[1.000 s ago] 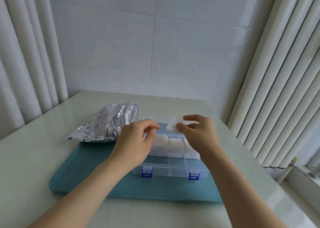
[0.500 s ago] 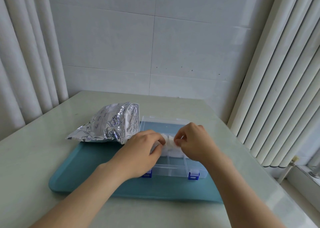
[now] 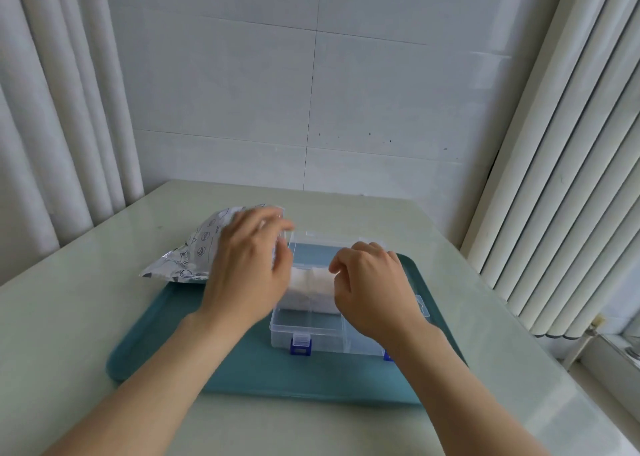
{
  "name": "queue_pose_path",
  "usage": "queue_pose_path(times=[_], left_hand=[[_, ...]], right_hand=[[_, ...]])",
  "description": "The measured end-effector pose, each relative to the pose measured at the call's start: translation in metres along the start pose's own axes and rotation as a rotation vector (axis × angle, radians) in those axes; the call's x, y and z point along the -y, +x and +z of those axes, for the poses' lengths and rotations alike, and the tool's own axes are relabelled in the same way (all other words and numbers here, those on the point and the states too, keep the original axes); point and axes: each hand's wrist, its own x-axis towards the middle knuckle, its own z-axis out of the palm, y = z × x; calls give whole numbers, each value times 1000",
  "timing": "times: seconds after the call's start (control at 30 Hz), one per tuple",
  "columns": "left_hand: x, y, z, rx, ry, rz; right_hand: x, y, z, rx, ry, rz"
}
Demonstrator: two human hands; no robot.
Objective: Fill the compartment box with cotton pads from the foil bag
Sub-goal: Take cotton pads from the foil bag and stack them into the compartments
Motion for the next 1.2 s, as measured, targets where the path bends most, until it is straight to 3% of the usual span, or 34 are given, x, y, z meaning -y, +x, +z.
queue_pose_path(times=[0.1, 0.3, 0.67, 0.77, 1.0, 1.2], left_hand=[[29, 5, -4, -81, 38, -206], [58, 7, -8, 99, -140, -617], [75, 8, -4, 244, -163, -823], [75, 9, -1, 171, -253, -895], [74, 7, 4, 172, -183, -886], [71, -1, 3, 265, -31, -663]], right_hand=[[10, -3, 2, -25, 87, -54], [26, -6, 10, -15, 221, -96], [65, 53, 29, 98, 374, -26], [75, 71, 40, 139, 412, 32], [83, 85, 55, 245, 469, 91], [76, 84, 55, 20, 590, 226]])
